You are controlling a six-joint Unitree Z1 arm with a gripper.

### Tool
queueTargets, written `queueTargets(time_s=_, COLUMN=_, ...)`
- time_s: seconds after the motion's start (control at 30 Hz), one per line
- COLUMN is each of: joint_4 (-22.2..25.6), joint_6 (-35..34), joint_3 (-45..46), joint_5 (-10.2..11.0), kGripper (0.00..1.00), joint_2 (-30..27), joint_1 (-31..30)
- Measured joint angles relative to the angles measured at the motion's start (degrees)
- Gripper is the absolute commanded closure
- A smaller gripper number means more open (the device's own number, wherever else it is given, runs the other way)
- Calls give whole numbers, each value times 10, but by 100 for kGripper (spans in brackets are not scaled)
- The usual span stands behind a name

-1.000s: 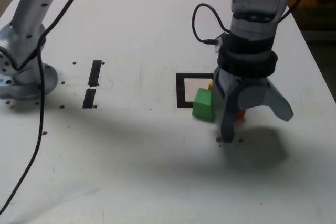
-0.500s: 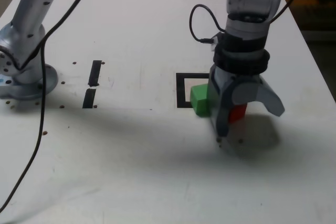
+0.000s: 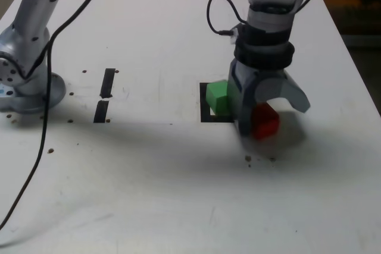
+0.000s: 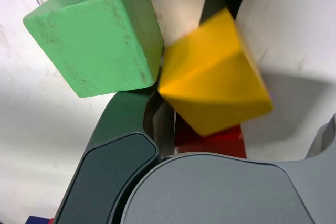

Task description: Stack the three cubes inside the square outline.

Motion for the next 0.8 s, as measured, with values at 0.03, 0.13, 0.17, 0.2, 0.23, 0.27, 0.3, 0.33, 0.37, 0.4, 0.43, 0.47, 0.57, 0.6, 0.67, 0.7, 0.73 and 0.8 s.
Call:
queueTargets(time_s=0.03, joint_4=1, joint_6=2, joint_3=3, joint_5=1, kGripper=1, joint_2=-1, joint_1=3)
queueTargets(time_s=0.13, joint_4=6, joint_6=8, joint_3=14, joint_5=7, kGripper=2, joint_2=-9, joint_1=12)
queueTargets(time_s=0.17, joint_4=9, joint_6=11, joint_3=19, joint_5=11, kGripper=2, joint_2=-12, joint_1=15)
queueTargets(time_s=0.2, joint_4=11, joint_6=15, joint_3=24, joint_5=15, kGripper=2, joint_2=-15, joint_1=20)
queueTargets(time_s=0.23, joint_4=12, joint_6=19, joint_3=28, joint_5=18, kGripper=2, joint_2=-17, joint_1=25)
queueTargets(time_s=0.27, joint_4=13, joint_6=23, joint_3=33, joint_5=21, kGripper=2, joint_2=-20, joint_1=29)
queueTargets(time_s=0.3, joint_4=15, joint_6=27, joint_3=37, joint_5=24, kGripper=2, joint_2=-22, joint_1=32)
queueTargets(time_s=0.33, joint_4=17, joint_6=31, joint_3=40, joint_5=26, kGripper=2, joint_2=-25, joint_1=34)
queueTargets(time_s=0.37, joint_4=18, joint_6=31, joint_3=40, joint_5=27, kGripper=2, joint_2=-26, joint_1=35)
queueTargets(time_s=0.4, joint_4=20, joint_6=34, joint_3=43, joint_5=31, kGripper=2, joint_2=-27, joint_1=37)
queueTargets(time_s=0.43, joint_4=23, joint_6=38, joint_3=46, joint_5=35, kGripper=2, joint_2=-29, joint_1=39)
queueTargets(time_s=0.47, joint_4=25, joint_6=42, joint_3=49, joint_5=40, kGripper=2, joint_2=-31, joint_1=44)
queueTargets(time_s=0.57, joint_4=34, joint_6=49, joint_3=61, joint_5=50, kGripper=2, joint_2=-43, joint_1=60)
queueTargets(time_s=0.6, joint_4=36, joint_6=52, joint_3=64, joint_5=53, kGripper=2, joint_2=-47, joint_1=63)
queueTargets(time_s=0.67, joint_4=39, joint_6=57, joint_3=70, joint_5=59, kGripper=2, joint_2=-52, joint_1=66)
queueTargets(time_s=0.7, joint_4=42, joint_6=58, joint_3=72, joint_5=63, kGripper=2, joint_2=-53, joint_1=68)
queueTargets(time_s=0.73, joint_4=47, joint_6=59, joint_3=74, joint_5=67, kGripper=2, joint_2=-53, joint_1=70)
queueTargets(time_s=0.8, joint_4=58, joint_6=61, joint_3=77, joint_5=75, kGripper=2, joint_2=-56, joint_1=76)
